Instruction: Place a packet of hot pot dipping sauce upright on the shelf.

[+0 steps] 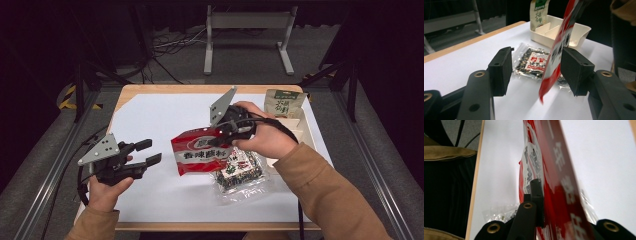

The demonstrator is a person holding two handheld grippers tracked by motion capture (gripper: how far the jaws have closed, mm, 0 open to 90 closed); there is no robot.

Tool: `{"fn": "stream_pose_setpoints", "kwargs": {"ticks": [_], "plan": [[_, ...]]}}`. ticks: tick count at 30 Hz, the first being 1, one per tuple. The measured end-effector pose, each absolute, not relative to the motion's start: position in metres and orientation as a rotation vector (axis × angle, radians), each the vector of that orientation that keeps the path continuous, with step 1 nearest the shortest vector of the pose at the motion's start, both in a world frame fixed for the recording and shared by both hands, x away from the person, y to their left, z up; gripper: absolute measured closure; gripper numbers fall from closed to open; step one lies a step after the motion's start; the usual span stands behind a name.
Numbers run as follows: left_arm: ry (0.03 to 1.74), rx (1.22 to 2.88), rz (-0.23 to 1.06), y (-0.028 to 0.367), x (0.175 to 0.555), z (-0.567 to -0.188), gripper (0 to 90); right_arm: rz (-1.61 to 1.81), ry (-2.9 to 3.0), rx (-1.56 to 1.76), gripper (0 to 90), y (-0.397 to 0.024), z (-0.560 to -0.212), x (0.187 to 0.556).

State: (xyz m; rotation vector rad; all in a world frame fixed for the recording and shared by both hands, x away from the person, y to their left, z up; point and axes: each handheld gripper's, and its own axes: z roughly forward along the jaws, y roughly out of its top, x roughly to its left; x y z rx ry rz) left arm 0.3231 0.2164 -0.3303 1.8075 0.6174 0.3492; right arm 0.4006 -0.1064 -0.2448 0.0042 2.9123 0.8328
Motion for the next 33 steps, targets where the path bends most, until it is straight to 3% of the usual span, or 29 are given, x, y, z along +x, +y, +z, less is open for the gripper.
{"fn": "stream_pose_setpoints", "kwargs": {"ticks": [13, 33], "plan": [[0.720, 1.816, 0.360, 0.228, 0.336, -0.348, 37.9, 0.802, 2.827, 0.156, 89.9, -0.158, -0.216, 0.410], [0.862, 1.827, 0.416, 0.241, 0.351, -0.378, 28.6, 0.737, 2.693, 0.369, 89.8, -0.243, -0.200, 0.440]]}}
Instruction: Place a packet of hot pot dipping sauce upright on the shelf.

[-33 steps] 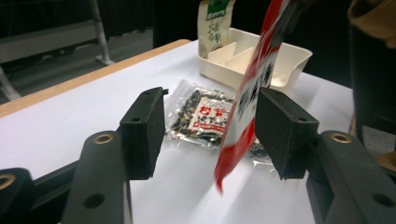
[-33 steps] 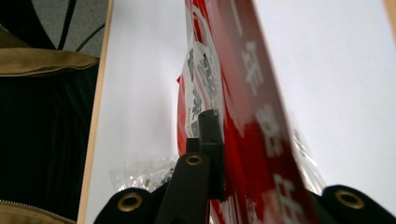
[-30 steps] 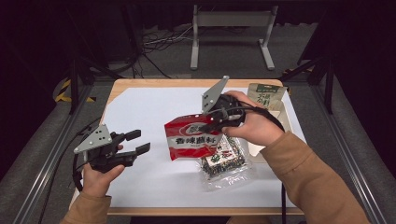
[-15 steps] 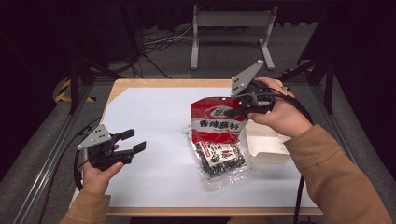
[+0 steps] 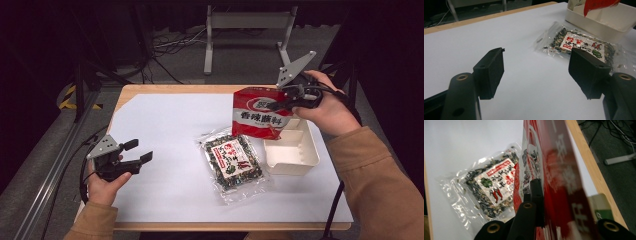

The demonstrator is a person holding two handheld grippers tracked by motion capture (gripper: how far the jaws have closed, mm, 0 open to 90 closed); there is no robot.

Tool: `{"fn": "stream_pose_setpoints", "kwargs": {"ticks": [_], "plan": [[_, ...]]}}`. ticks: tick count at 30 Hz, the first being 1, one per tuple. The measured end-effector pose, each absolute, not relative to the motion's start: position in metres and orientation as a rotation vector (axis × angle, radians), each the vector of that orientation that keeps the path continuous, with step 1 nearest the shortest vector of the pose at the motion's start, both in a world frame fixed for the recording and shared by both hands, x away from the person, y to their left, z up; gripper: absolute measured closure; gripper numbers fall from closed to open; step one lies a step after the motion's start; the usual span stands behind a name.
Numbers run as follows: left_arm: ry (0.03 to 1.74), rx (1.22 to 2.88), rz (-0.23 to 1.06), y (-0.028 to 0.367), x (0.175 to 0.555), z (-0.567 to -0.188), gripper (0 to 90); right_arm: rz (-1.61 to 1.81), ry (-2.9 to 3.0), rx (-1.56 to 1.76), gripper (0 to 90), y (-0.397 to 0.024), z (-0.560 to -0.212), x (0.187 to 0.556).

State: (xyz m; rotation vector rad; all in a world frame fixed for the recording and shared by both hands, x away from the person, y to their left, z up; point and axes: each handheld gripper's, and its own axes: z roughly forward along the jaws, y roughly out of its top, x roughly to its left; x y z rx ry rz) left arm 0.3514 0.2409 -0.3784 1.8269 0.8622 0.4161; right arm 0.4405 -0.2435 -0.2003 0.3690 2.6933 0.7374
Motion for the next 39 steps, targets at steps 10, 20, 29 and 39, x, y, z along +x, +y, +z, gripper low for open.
{"fn": "stream_pose_setpoints", "kwargs": {"ticks": [10, 20, 29, 39], "plan": [[0.897, 1.813, 0.405, 0.246, 0.354, -0.384, 27.5, 0.682, 2.642, 0.437, 89.7, -0.280, -0.197, 0.454], [0.901, 1.816, 0.407, 0.246, 0.354, -0.385, 27.3, 0.565, 2.618, 0.535, 89.7, -0.300, -0.197, 0.464], [0.903, 1.819, 0.398, 0.245, 0.354, -0.386, 27.4, 0.476, 2.619, 0.596, 89.7, -0.303, -0.203, 0.476], [0.901, 1.834, 0.390, 0.242, 0.355, -0.389, 27.3, 0.419, 2.626, 0.595, 89.7, -0.293, -0.213, 0.489]]}}
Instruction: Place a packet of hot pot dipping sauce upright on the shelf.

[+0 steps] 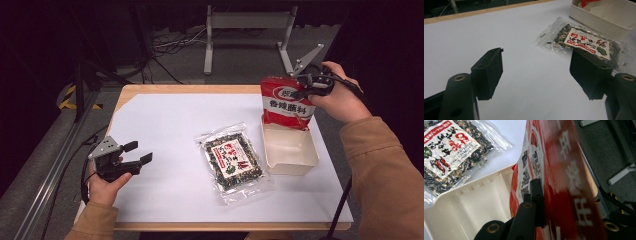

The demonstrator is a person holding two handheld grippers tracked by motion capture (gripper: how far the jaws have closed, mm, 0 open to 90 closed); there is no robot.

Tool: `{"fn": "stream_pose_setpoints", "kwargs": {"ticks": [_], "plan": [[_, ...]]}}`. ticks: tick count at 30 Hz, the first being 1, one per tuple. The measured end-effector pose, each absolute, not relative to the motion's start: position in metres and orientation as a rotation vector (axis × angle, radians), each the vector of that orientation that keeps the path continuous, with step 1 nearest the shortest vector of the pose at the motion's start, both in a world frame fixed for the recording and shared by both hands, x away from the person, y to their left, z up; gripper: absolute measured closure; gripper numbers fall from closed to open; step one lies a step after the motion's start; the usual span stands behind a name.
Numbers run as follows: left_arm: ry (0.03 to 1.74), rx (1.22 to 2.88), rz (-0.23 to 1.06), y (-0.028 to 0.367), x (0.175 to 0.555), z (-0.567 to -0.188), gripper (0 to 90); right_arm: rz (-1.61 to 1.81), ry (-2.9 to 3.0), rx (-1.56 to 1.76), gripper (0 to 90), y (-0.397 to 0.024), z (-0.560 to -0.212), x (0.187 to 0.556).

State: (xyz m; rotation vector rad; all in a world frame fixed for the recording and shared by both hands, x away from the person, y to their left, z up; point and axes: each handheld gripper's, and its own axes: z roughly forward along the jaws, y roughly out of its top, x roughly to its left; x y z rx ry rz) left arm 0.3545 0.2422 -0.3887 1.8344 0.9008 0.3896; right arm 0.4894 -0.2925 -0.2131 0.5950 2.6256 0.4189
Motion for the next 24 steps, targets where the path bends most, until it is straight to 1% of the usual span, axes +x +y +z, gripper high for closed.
{"fn": "stream_pose_setpoints", "kwargs": {"ticks": [12, 24], "plan": [[0.899, 1.838, 0.391, 0.241, 0.355, -0.389, 27.3, 0.431, 2.644, 0.548, 89.7, -0.288, -0.233, 0.499], [0.899, 1.840, 0.389, 0.241, 0.355, -0.390, 27.4, 0.538, 2.623, 0.417, 89.8, -0.286, -0.246, 0.504]]}}
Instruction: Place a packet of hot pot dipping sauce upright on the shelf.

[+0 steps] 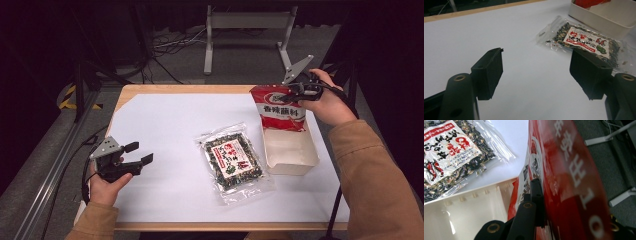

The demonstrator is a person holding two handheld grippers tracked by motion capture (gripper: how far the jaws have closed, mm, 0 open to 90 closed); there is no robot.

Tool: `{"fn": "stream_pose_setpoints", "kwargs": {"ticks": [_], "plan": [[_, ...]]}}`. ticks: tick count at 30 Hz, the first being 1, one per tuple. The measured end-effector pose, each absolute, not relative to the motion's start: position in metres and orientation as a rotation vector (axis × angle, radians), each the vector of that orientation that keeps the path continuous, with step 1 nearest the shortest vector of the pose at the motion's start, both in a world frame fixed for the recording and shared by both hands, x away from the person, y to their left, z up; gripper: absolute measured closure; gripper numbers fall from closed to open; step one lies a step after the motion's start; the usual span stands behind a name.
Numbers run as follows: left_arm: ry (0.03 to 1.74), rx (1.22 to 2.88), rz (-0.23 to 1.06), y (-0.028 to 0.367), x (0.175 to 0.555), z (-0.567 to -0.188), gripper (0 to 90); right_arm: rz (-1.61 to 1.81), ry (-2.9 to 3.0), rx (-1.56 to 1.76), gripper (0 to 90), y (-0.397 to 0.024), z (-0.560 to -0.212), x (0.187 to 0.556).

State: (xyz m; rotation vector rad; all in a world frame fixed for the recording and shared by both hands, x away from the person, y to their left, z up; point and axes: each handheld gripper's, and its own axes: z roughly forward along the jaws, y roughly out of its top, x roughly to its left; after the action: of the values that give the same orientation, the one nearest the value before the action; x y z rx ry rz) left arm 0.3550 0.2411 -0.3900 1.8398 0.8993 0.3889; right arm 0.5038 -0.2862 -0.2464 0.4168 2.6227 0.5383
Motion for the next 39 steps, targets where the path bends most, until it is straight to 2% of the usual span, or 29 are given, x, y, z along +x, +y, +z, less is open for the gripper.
{"fn": "stream_pose_setpoints", "kwargs": {"ticks": [19, 32, 39], "plan": [[0.899, 1.837, 0.384, 0.242, 0.354, -0.390, 27.4, 0.692, 2.605, 0.466, 89.6, -0.319, -0.272, 0.503], [0.899, 1.842, 0.379, 0.241, 0.355, -0.391, 27.4, 0.788, 2.601, 0.703, 89.6, -0.335, -0.276, 0.505], [0.895, 1.847, 0.380, 0.240, 0.355, -0.391, 27.4, 0.781, 2.656, 0.725, 89.3, -0.325, -0.282, 0.506]]}}
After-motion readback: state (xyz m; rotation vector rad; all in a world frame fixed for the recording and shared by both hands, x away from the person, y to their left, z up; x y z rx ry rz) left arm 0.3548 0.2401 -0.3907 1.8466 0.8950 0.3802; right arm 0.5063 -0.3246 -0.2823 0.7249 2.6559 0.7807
